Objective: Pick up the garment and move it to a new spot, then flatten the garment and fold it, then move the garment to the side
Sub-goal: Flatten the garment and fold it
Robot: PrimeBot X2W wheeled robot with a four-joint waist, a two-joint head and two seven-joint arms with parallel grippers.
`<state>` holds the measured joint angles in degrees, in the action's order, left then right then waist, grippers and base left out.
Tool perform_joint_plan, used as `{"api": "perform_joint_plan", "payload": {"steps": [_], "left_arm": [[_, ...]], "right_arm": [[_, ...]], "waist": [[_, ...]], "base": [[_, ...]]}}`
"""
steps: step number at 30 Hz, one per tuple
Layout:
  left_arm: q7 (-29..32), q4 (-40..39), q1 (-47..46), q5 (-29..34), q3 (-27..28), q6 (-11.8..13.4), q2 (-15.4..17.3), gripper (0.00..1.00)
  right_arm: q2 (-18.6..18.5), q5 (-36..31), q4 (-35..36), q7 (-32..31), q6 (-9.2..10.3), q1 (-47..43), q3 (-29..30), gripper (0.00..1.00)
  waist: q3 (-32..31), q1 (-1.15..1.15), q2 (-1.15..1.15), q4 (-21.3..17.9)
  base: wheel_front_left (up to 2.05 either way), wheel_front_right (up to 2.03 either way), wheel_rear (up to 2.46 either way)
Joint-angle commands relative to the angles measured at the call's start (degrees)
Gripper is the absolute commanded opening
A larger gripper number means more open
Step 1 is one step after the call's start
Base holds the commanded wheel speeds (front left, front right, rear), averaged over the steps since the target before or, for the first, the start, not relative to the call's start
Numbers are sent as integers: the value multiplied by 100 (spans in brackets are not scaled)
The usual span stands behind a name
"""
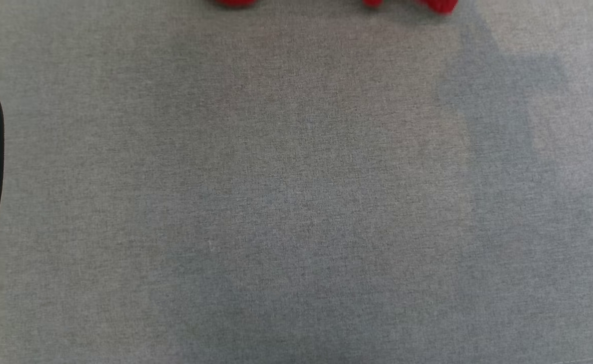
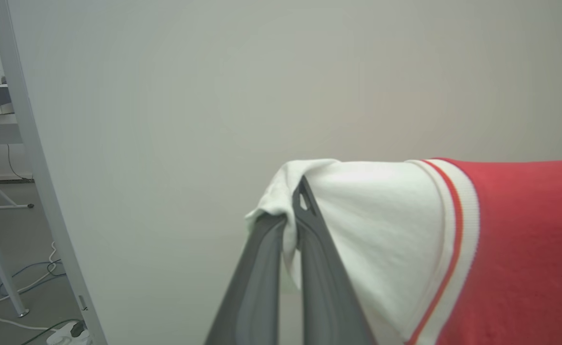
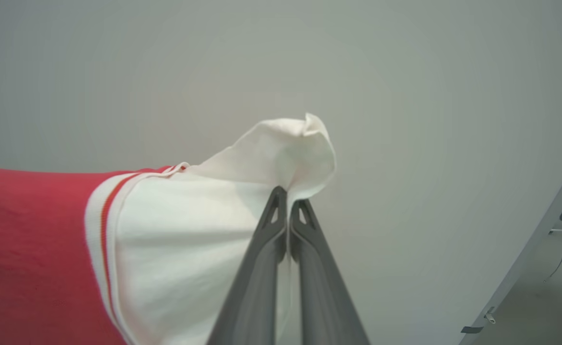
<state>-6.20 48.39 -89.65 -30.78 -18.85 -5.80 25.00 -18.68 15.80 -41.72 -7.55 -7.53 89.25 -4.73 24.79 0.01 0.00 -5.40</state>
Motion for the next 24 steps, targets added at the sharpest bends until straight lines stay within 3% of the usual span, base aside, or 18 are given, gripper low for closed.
{"api": "perform_joint_plan", "payload": {"steps": [1,8,15,20,21,24], "left_arm": [[-74,80,-125,-18,20,-7,37,0],[-236,568,-42,-259,74,-87,-22,0],[-476,965,453,-567,-6,-156,-216,0],[-640,976,1279,-945,-212,-166,-405,0],[-724,828,1928,-1209,-370,-167,-442,0],[-813,573,2673,-1475,-497,-168,-459,0]], "right_arm": [[16,-33,-122,95,4,147,-33,0],[167,111,-696,412,4,404,-391,0],[279,608,-1147,516,4,-29,-910,0],[346,1086,-1314,640,4,-850,-1392,0],[349,1380,-1283,737,4,-1478,-1669,0],[279,1743,-1118,812,4,-2220,-1915,0]], "waist": [[160,-1,0,-53],[468,-1,0,-6],[602,-1,0,138],[406,-1,0,222],[216,-1,0,255],[2,-1,0,299]], "base": [[0,0,0],[0,0,0],[0,0,0],[0,0,0],[0,0,0],[0,0,0]]}}
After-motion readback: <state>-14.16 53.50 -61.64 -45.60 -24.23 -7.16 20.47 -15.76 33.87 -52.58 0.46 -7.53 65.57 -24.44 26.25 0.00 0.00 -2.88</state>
